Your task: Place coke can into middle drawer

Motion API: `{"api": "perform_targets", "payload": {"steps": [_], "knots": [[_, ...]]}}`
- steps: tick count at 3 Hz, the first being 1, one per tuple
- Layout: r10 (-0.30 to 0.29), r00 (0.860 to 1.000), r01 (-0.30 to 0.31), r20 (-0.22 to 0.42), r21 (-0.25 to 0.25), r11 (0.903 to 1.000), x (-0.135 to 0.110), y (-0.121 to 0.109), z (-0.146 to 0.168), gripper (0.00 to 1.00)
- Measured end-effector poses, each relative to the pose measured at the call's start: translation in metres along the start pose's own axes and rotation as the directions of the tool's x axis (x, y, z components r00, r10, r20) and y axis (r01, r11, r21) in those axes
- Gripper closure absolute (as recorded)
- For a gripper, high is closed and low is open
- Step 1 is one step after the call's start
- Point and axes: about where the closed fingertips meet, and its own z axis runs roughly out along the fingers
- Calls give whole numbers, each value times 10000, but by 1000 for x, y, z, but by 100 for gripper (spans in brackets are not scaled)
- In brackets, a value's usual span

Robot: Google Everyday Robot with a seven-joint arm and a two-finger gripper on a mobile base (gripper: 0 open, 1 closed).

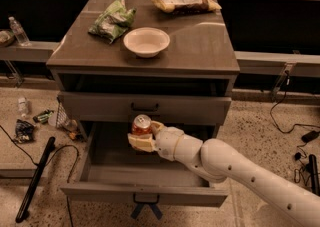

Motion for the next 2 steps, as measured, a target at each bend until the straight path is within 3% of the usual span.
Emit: {"api": "perform_targets", "payload": {"steps": [1, 2], "knots": [[-1262, 9904, 1184, -569, -1237, 9852, 30, -23, 29, 100], [-2031, 9735, 1709, -1053, -2559, 9515, 72, -25, 43, 100]]}}
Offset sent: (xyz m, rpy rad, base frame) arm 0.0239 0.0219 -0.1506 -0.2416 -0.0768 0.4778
